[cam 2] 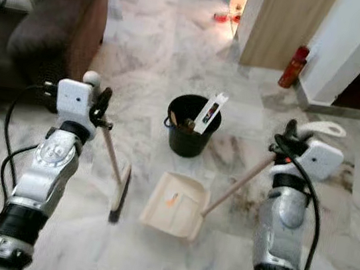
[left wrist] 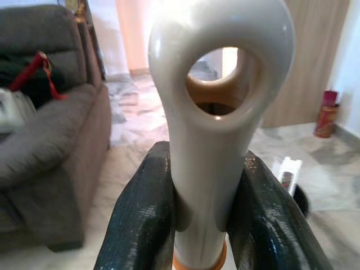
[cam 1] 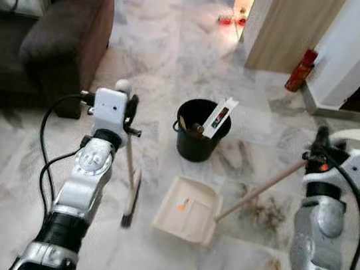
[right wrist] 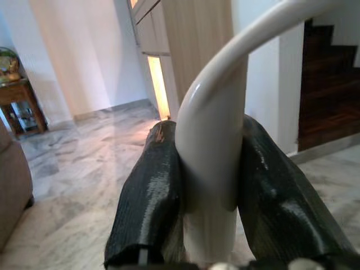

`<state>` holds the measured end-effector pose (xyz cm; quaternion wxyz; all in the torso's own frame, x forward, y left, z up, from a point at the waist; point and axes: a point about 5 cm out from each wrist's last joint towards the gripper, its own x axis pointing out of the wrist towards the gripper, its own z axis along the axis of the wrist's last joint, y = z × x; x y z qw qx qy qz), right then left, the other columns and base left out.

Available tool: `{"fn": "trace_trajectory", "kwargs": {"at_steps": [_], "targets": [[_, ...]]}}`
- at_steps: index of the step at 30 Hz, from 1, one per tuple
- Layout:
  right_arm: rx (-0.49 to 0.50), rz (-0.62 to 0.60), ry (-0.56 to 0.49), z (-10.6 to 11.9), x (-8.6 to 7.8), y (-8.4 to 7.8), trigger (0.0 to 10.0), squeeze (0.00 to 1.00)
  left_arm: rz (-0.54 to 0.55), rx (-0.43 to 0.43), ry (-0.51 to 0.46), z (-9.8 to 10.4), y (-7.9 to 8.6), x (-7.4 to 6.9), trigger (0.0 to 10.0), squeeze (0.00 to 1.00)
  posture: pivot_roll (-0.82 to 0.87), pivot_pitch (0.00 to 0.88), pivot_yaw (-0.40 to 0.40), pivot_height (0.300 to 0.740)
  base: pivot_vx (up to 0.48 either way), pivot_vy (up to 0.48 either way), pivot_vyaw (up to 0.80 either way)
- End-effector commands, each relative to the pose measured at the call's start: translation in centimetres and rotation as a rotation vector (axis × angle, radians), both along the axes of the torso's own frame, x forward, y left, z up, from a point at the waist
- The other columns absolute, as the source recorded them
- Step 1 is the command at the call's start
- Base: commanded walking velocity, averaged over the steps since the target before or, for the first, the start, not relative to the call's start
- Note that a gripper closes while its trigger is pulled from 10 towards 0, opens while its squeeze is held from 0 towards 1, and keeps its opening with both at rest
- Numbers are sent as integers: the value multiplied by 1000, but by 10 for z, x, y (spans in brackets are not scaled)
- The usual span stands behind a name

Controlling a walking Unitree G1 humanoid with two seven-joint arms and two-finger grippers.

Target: Sweep floor

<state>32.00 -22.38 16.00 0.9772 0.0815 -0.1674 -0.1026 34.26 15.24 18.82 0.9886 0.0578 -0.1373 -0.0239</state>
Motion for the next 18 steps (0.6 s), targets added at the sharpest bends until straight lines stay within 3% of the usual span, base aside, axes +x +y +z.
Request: {"fn": "trace_trajectory", "kwargs": {"at_steps": [1, 8, 18], "targets": [[1, -21, -70, 15, -2, -6, 10000, 0, -18, -8, -45, 10, -5, -1, 10000, 0, 109, 115, -36, 740, 341, 0, 0], [4, -65, -150, 36, -3, -10, 10000, 0, -24, -6, -47, 10, -5, -2, 10000, 0, 111, 109, -34, 740, 341, 0, 0], [-8, -165, -391, 100, -14, -26, 10000, 0, -23, -10, -50, 11, -6, -2, 10000, 0, 111, 114, -36, 740, 341, 0, 0]]}}
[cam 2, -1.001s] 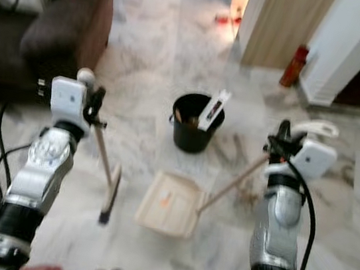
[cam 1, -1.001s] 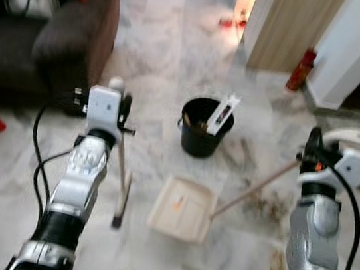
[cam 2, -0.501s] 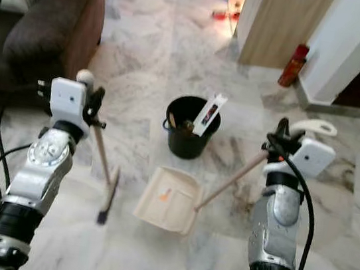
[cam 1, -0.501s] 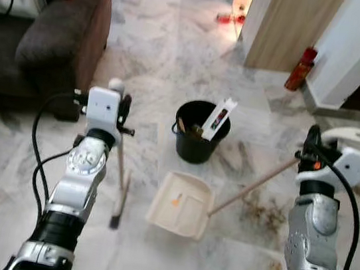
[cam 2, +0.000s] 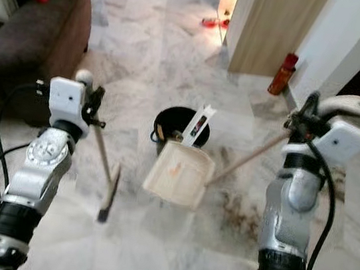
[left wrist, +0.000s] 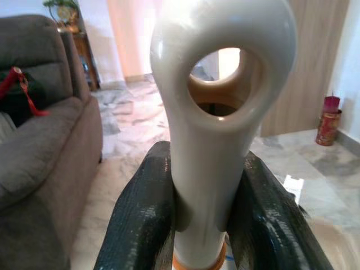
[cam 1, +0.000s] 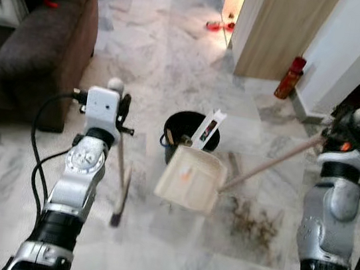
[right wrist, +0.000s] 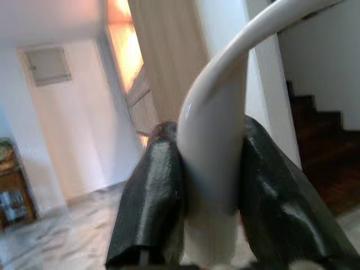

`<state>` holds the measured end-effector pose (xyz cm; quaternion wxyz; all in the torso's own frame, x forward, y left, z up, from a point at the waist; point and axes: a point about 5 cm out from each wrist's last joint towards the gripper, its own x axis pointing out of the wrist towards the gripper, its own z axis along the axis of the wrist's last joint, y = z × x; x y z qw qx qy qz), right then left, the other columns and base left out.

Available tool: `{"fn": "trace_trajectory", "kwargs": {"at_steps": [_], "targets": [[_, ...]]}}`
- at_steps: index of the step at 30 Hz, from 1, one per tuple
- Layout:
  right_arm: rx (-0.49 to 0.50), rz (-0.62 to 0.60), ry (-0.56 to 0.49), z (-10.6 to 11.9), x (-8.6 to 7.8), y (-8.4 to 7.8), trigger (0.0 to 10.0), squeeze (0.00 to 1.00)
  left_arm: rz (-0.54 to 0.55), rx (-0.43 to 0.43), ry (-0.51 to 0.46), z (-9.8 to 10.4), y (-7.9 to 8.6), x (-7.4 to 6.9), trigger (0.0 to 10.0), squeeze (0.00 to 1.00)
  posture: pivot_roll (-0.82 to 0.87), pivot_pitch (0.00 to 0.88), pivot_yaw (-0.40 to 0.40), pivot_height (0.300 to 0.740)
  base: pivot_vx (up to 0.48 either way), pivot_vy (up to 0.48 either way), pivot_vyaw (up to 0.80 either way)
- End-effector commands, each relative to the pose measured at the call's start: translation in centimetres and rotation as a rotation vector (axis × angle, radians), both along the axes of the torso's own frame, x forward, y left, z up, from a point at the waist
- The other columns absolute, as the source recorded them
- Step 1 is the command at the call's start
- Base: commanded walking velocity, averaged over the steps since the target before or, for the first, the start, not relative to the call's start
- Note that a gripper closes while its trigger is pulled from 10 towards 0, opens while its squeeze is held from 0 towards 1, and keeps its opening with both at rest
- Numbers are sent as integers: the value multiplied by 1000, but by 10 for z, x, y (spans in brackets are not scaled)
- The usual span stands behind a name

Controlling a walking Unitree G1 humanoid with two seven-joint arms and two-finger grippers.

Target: Sweep floor

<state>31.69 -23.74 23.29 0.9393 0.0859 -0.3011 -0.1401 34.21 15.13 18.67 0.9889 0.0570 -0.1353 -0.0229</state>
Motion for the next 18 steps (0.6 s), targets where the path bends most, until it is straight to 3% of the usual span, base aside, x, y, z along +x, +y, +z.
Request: {"fn": "trace_trajectory", "kwargs": {"at_steps": [1, 7, 12, 18], "targets": [[-3, -77, -134, 30, -12, -16, 10000, 0, -25, -8, -55, 13, -5, -1, 10000, 0, 111, 114, -36, 740, 341, 0, 0], [15, -107, -175, 46, -15, -25, 10000, 0, -22, -10, -55, 13, -4, -1, 10000, 0, 110, 115, -40, 740, 339, 0, 0], [7, -65, -188, 51, -14, -13, 10000, 0, -19, -12, -56, 13, -4, -2, 10000, 0, 113, 114, -42, 740, 340, 0, 0], [8, -52, -188, 51, -13, -12, 10000, 0, -15, -13, -62, 14, -2, -2, 10000, 0, 116, 112, -44, 740, 341, 0, 0]]}}
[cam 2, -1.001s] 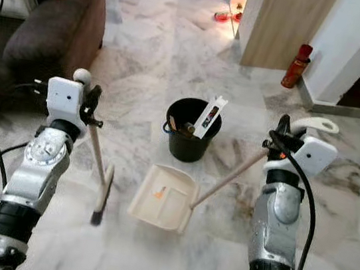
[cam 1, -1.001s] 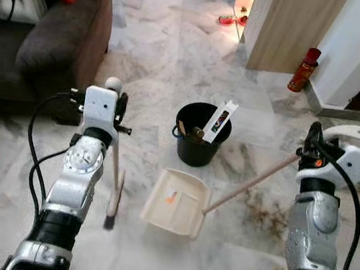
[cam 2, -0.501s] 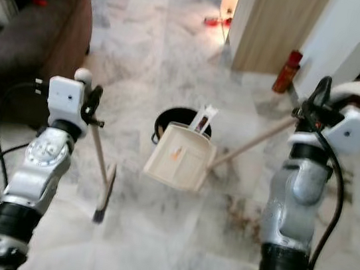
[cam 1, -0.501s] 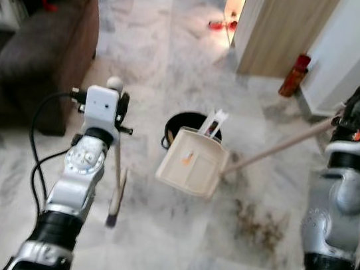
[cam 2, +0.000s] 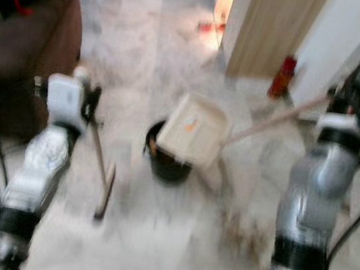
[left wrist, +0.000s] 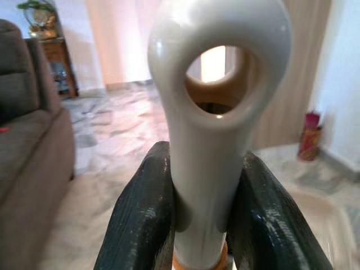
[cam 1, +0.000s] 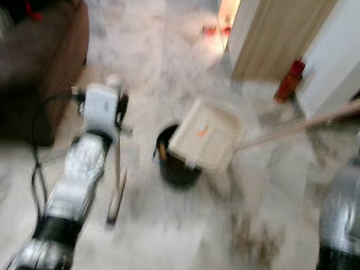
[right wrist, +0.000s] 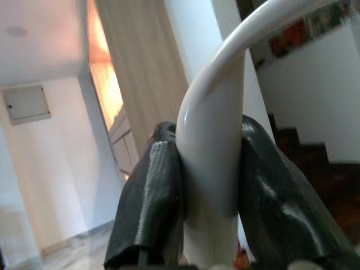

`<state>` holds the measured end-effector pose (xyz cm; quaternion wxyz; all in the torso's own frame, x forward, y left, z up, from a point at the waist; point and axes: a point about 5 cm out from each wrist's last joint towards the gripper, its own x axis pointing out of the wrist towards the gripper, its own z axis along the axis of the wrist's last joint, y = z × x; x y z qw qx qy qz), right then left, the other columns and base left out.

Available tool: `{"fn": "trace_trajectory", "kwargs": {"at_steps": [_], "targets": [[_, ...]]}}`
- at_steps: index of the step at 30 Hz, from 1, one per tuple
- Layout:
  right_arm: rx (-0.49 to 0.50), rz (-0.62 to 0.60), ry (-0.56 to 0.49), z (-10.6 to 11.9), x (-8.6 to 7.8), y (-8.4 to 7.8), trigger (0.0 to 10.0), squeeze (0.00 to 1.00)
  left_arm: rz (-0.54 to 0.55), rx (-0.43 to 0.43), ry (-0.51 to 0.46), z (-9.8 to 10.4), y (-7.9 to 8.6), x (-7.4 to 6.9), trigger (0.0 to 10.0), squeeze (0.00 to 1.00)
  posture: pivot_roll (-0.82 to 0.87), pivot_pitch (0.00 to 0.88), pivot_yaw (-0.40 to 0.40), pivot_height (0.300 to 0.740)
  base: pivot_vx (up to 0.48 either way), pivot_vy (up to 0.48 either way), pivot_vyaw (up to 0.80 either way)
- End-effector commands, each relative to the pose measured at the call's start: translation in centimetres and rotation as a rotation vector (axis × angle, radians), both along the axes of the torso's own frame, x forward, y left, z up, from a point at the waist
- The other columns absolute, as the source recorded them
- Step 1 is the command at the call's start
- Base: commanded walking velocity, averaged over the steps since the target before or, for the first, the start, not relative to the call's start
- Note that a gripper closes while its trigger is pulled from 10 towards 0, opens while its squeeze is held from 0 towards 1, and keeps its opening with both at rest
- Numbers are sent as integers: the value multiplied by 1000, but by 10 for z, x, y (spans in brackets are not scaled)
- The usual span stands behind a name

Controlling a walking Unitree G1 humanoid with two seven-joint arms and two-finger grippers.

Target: Sweep floor

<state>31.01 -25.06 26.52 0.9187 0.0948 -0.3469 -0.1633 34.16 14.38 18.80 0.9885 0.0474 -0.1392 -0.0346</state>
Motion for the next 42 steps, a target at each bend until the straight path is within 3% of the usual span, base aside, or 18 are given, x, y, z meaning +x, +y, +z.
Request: {"fn": "trace_trajectory", "kwargs": {"at_steps": [1, 10, 16, 37, 42], "targets": [[-18, 2, -88, 19, -6, 2, 10000, 0, 14, 3, -55, 12, 6, -1, 10000, 0, 115, 111, -44, 740, 337, 0, 0], [-45, 26, -64, 17, -6, 7, 10000, 0, 16, 1, -56, 12, 6, -2, 10000, 0, 120, 112, -45, 740, 339, 0, 0], [-49, 34, -64, 17, -5, 9, 10000, 0, 19, 1, -56, 12, 7, -2, 10000, 0, 121, 111, -45, 740, 339, 0, 631], [-32, 43, -73, 19, -6, 8, 10000, 0, 25, -1, -63, 14, 8, -3, 10000, 0, 120, 114, -46, 740, 340, 0, 0], [-35, 41, -75, 19, -7, 8, 10000, 0, 11, -13, -89, 16, 8, -6, 10000, 0, 118, 119, -47, 740, 0, 0, 0]]}}
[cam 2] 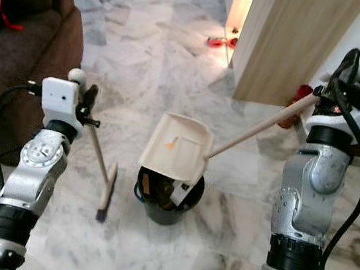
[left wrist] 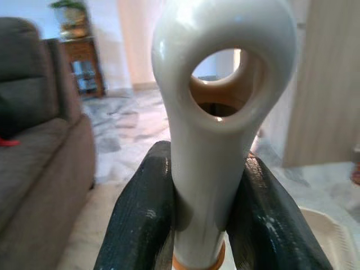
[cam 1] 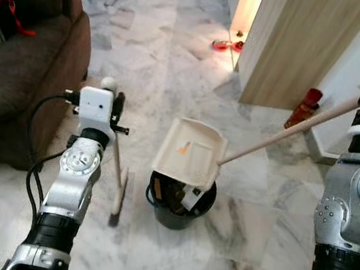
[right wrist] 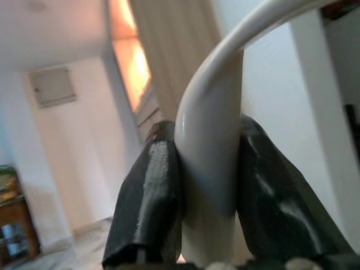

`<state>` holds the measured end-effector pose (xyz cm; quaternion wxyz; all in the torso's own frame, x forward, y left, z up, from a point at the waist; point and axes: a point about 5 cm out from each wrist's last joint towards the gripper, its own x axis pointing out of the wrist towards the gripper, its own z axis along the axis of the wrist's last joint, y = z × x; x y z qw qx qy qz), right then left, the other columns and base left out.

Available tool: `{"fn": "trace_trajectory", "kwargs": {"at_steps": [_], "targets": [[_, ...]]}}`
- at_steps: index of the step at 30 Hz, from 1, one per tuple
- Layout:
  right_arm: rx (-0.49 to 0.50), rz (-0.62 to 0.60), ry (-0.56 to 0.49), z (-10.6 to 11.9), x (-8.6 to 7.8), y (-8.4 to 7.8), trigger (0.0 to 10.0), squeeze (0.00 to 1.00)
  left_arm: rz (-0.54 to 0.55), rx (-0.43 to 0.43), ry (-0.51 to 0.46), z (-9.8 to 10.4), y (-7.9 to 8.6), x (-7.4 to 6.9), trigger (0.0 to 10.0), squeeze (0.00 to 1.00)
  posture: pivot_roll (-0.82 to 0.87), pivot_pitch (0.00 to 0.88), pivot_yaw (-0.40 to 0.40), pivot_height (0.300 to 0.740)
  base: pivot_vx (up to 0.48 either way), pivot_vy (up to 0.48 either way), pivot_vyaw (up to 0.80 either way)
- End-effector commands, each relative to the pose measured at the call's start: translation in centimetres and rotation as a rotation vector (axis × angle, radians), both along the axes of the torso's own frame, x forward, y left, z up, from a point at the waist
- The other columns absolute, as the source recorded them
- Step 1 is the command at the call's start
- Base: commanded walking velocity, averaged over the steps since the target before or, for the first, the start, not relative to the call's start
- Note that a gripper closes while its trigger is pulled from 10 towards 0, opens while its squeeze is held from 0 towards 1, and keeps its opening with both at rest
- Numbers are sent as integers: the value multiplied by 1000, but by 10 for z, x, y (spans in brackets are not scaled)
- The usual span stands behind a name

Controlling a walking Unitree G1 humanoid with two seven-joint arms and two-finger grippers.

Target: Sweep floor

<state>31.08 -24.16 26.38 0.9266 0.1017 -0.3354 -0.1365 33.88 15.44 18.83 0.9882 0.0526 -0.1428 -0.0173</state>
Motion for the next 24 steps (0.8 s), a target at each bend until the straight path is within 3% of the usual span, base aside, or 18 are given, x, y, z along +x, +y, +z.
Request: {"fn": "trace_trajectory", "kwargs": {"at_steps": [1, 4, 11, 22, 24], "targets": [[-30, -18, -97, 21, -8, -1, 10000, 0, -26, -17, -82, 16, -3, -3, 10000, 0, 117, 119, -47, 740, 0, 0, 0], [-30, -16, -107, 23, -9, 0, 10000, 0, -26, -18, -80, 16, -3, -3, 10000, 0, 117, 121, -46, 740, 0, 0, 0], [-141, 92, -158, 33, -13, 23, 10000, 0, -24, -15, -80, 16, -3, -3, 10000, 0, 116, 123, -47, 740, 0, 0, 0], [-243, 103, -223, 51, -19, 39, 10000, 0, -29, -18, -83, 15, -3, -5, 10000, 0, 116, 121, -50, 740, 0, 0, 0], [-270, 118, -255, 58, -22, 49, 10000, 0, -28, -18, -85, 15, -3, -5, 10000, 0, 114, 120, -51, 740, 0, 0, 0]]}}
